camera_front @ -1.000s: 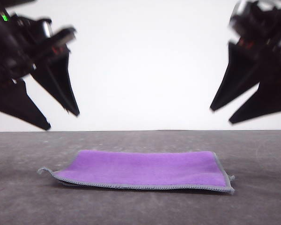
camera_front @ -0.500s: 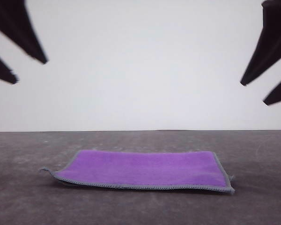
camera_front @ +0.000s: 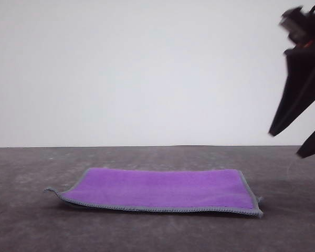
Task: Fold clothes
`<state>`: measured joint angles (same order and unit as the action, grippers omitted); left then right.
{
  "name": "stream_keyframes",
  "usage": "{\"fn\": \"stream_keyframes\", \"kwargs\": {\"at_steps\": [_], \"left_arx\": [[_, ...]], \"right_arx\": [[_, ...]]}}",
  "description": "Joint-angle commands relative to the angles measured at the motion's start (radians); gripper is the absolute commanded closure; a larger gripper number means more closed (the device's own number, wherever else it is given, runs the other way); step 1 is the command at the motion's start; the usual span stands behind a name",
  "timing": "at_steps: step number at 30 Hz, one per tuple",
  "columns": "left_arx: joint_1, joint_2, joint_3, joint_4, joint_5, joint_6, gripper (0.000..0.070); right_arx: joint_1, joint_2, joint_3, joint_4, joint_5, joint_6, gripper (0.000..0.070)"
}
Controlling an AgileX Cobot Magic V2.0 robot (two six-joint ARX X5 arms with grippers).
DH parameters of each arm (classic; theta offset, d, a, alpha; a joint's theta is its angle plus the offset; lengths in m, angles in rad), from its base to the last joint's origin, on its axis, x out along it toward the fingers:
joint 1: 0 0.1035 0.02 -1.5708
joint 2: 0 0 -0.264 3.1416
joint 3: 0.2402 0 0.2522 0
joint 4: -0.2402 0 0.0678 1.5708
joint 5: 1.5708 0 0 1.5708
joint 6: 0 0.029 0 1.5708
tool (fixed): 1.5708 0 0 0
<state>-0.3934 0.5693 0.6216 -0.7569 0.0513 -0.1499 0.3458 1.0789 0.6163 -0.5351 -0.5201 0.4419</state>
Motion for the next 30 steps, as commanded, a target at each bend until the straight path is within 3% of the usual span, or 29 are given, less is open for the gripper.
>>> {"fn": "stream_keyframes", "kwargs": {"at_steps": [1,8,18,24,26,28,30], "left_arx": [[0.025,0.005,0.008,0.005,0.027,0.047,0.0345],[0.128,0.005,0.008,0.015,0.059,0.066,0.0345],[0.132,0.005,0.008,0.021,0.053,0.067,0.0346],[0.132,0.005,0.008,0.024,0.053,0.067,0.0346],[0.132,0.005,0.008,0.024,0.053,0.067,0.0346],[0.132,0.005,0.008,0.024,0.053,0.067,0.0346],[0.132,0.005,0.008,0.023,0.053,0.067,0.0346]], "right_arx": [[0.002,0.044,0.003,0.036,-0.01,-0.015,0.042],[-0.002,0.184,0.003,0.143,-0.011,-0.009,0.042],[-0.01,0.37,0.003,0.323,-0.045,0.031,0.042],[-0.008,0.45,0.003,0.397,-0.118,0.045,0.0423],[-0.008,0.46,0.003,0.42,-0.133,0.048,0.0521],[-0.008,0.462,0.003,0.432,-0.135,0.053,0.0667],[-0.008,0.461,0.004,0.434,-0.134,0.064,0.07]]}}
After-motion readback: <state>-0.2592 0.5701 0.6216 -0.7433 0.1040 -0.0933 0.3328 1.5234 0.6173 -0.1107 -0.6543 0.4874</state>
